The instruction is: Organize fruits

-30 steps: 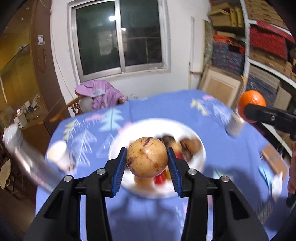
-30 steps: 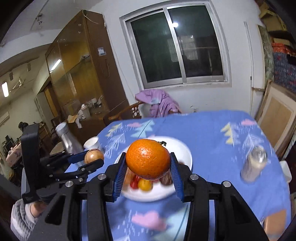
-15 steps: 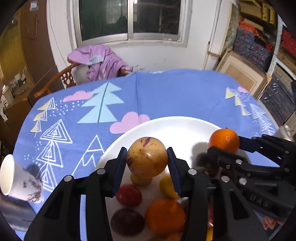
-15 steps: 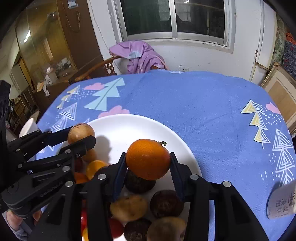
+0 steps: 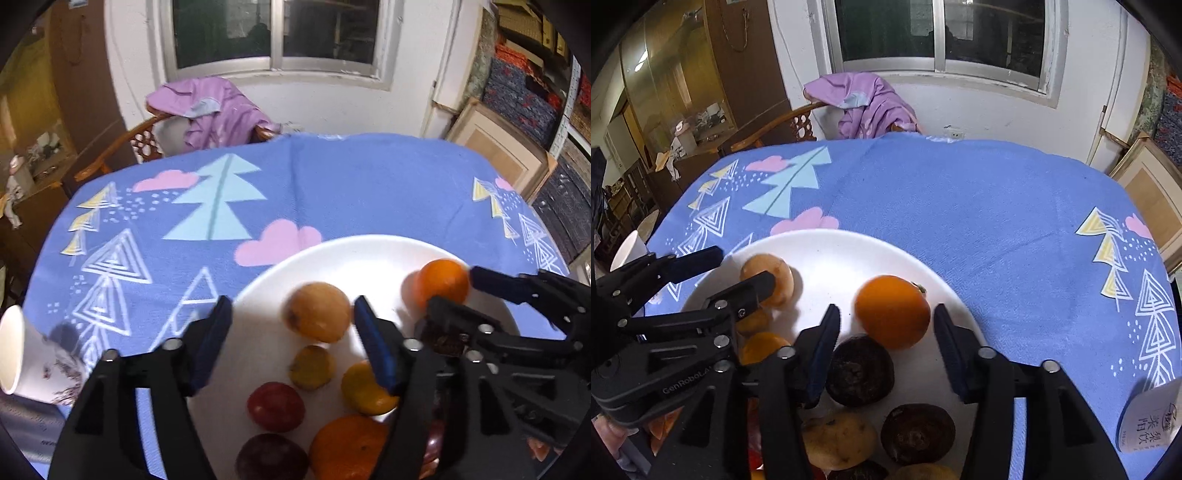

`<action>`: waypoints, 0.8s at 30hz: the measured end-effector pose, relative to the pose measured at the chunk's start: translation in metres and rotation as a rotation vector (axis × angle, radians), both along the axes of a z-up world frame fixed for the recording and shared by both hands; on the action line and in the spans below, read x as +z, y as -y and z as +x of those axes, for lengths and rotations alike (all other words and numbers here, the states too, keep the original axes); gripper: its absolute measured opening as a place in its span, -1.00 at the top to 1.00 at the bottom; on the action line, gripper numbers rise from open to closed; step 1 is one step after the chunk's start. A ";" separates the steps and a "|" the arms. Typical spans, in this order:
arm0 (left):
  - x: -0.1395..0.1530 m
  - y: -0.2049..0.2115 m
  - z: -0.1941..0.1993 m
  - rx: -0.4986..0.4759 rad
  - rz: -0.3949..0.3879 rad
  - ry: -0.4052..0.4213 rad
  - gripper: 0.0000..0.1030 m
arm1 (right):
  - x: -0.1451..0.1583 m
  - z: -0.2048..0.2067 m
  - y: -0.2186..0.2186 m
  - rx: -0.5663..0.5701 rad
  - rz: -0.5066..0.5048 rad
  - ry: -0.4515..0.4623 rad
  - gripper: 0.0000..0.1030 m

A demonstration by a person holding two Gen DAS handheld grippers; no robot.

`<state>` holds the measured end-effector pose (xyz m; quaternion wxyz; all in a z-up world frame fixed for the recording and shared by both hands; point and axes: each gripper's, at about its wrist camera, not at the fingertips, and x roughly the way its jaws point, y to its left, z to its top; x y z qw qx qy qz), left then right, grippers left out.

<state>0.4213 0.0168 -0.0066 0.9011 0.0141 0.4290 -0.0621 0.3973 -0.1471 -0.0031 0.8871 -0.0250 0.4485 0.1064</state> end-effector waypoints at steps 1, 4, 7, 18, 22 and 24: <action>0.006 -0.004 -0.005 0.010 -0.012 0.011 -0.48 | 0.005 -0.003 0.001 0.000 0.008 0.013 -0.17; 0.028 -0.011 -0.023 0.029 -0.013 0.056 -0.68 | 0.023 -0.015 0.004 -0.003 0.024 0.046 -0.17; 0.054 -0.013 -0.055 0.030 -0.003 0.116 -0.76 | 0.045 -0.040 0.006 0.010 0.035 0.095 -0.17; 0.068 -0.009 -0.233 0.088 0.008 0.265 -0.92 | 0.063 -0.213 0.025 0.029 0.089 0.261 -0.50; 0.053 -0.004 -0.285 0.123 0.053 0.274 -0.92 | 0.044 -0.267 0.031 0.003 0.057 0.303 -0.79; 0.046 -0.003 -0.304 0.119 0.050 0.283 -0.92 | 0.036 -0.284 0.033 -0.017 0.029 0.310 -0.85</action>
